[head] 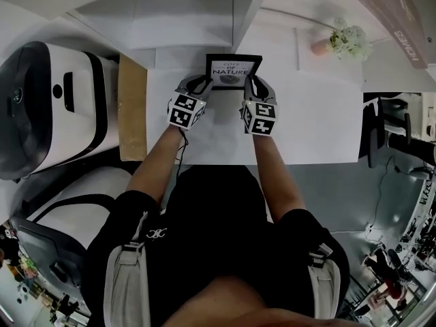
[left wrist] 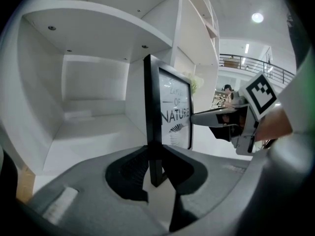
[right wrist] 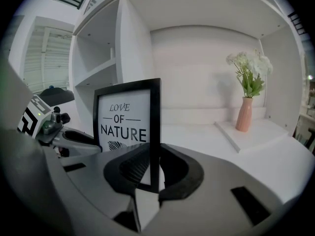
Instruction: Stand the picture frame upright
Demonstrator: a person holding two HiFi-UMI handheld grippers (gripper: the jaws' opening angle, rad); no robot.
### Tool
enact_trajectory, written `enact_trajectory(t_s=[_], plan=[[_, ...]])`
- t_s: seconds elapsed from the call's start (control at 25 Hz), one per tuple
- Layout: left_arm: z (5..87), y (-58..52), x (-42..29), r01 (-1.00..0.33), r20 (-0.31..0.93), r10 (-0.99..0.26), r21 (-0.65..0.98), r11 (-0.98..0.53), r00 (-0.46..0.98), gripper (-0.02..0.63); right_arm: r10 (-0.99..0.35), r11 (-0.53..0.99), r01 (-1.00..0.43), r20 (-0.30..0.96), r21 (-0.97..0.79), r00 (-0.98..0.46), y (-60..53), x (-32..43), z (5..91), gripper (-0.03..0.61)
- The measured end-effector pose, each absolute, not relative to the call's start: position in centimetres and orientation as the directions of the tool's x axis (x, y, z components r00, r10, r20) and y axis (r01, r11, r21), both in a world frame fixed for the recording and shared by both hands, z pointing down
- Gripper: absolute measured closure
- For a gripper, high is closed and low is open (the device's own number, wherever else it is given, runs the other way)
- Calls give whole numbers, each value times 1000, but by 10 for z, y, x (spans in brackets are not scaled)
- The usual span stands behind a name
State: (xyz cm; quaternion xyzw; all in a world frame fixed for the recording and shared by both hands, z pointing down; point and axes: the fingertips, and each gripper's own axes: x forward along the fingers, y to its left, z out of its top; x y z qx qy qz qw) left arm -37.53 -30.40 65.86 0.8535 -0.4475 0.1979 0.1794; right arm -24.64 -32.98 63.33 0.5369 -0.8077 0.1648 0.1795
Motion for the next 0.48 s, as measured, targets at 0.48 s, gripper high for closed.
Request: enact_trajectory(t_s=[0.48], plan=[[642,-304,-386,-891,492,-766,43,-452,413,485,-823,386,-915,404,-117,-399,-327,-242,613,505]])
